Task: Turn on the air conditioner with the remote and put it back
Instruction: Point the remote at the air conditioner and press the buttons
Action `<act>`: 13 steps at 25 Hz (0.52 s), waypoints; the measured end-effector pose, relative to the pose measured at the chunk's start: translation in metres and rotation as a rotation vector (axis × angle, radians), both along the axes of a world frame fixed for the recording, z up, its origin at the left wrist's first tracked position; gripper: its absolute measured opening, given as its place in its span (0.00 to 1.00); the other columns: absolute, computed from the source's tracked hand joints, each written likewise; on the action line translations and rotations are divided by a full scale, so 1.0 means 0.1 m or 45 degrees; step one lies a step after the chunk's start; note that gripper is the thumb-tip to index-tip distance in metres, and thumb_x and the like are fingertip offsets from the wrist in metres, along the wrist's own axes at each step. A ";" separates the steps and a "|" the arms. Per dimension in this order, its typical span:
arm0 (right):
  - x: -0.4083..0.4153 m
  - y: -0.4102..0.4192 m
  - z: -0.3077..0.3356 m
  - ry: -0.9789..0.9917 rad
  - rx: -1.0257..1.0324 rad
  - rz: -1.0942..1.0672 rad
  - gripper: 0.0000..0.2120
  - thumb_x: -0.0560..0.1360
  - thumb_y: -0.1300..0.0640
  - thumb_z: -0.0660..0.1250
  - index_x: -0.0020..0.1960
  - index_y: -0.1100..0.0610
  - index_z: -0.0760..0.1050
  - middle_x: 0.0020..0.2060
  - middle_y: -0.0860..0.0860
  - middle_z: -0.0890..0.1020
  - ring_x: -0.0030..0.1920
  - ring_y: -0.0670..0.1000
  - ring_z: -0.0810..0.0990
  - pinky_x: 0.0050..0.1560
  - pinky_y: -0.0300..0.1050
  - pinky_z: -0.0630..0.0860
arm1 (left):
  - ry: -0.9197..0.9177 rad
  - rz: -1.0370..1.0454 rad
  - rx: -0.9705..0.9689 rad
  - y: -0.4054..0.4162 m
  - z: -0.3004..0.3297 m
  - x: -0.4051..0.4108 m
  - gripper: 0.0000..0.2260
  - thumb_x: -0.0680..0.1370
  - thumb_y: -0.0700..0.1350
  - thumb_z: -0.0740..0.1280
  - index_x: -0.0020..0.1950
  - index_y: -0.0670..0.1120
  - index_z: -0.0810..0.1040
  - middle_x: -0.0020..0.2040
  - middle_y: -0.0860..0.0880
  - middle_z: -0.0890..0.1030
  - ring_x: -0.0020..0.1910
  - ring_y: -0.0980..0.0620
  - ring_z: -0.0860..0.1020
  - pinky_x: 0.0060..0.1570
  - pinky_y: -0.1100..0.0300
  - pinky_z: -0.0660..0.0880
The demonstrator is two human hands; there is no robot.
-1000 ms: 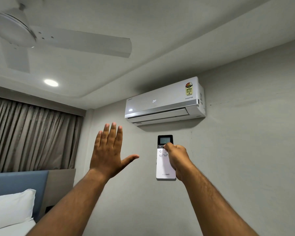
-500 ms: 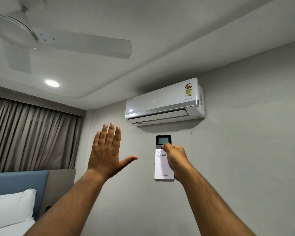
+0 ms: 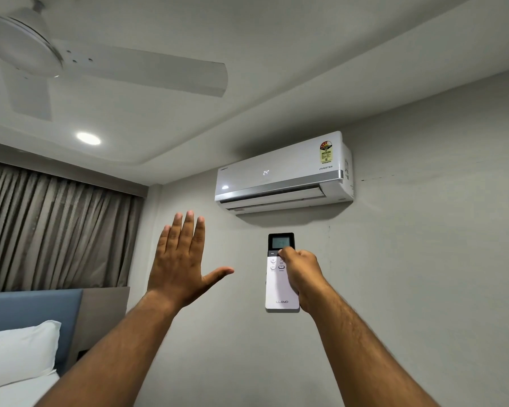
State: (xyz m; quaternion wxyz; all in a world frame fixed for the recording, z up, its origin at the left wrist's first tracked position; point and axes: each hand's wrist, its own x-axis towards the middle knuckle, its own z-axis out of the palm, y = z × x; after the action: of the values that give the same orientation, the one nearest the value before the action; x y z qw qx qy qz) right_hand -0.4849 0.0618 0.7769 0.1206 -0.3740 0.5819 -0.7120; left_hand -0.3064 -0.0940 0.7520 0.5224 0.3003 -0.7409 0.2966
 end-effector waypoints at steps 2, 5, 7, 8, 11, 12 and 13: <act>-0.02 -0.02 -0.02 0.005 -0.012 0.006 0.08 0.77 0.53 0.62 0.43 0.56 0.69 0.37 0.56 0.81 0.31 0.56 0.79 0.30 0.40 0.75 | -0.002 0.006 0.001 -0.03 0.00 0.00 0.51 0.71 0.77 0.46 0.79 0.40 0.46 0.80 0.39 0.49 0.79 0.40 0.47 0.76 0.41 0.50; -0.03 -0.03 -0.05 0.037 -0.014 0.015 0.09 0.78 0.52 0.62 0.43 0.56 0.70 0.35 0.54 0.81 0.30 0.53 0.79 0.26 0.38 0.73 | 0.002 0.005 0.000 -0.06 0.01 -0.01 0.50 0.71 0.77 0.47 0.79 0.41 0.46 0.80 0.39 0.49 0.79 0.40 0.47 0.76 0.43 0.49; -0.03 -0.05 -0.06 0.028 -0.028 0.042 0.08 0.79 0.52 0.62 0.44 0.56 0.71 0.37 0.55 0.81 0.31 0.54 0.79 0.29 0.40 0.75 | 0.000 0.005 0.004 -0.08 0.01 -0.01 0.50 0.71 0.77 0.47 0.79 0.41 0.45 0.80 0.39 0.49 0.79 0.40 0.46 0.76 0.43 0.48; -0.03 -0.06 -0.06 0.017 -0.038 0.055 0.08 0.79 0.52 0.62 0.45 0.56 0.71 0.38 0.56 0.82 0.32 0.55 0.80 0.31 0.42 0.76 | -0.001 0.004 0.005 -0.09 0.01 -0.02 0.50 0.71 0.77 0.47 0.79 0.41 0.45 0.80 0.39 0.49 0.79 0.40 0.46 0.76 0.43 0.48; -0.05 -0.09 -0.07 0.012 -0.057 0.064 0.08 0.79 0.52 0.62 0.44 0.56 0.71 0.39 0.57 0.82 0.35 0.57 0.80 0.35 0.45 0.78 | -0.007 -0.007 -0.003 -0.11 0.02 -0.02 0.51 0.71 0.77 0.47 0.79 0.41 0.46 0.80 0.39 0.49 0.79 0.40 0.46 0.77 0.43 0.47; -0.06 -0.10 -0.07 0.015 -0.064 0.068 0.08 0.79 0.52 0.62 0.45 0.56 0.71 0.40 0.58 0.82 0.36 0.59 0.81 0.38 0.49 0.79 | -0.007 -0.011 -0.007 -0.12 0.03 -0.02 0.51 0.71 0.77 0.47 0.79 0.40 0.46 0.80 0.39 0.49 0.79 0.40 0.47 0.76 0.43 0.47; -0.07 -0.11 -0.06 0.016 -0.071 0.073 0.08 0.79 0.52 0.62 0.45 0.56 0.71 0.42 0.59 0.83 0.38 0.60 0.82 0.42 0.53 0.80 | -0.006 -0.013 -0.010 -0.12 0.04 -0.02 0.51 0.71 0.77 0.47 0.79 0.40 0.47 0.80 0.39 0.50 0.79 0.40 0.47 0.76 0.43 0.48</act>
State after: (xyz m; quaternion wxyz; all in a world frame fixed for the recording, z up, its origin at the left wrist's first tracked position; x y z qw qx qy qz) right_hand -0.4915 0.0511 0.7709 0.1268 -0.3984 0.5515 -0.7219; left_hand -0.3081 -0.1063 0.7555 0.5233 0.2938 -0.7424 0.2978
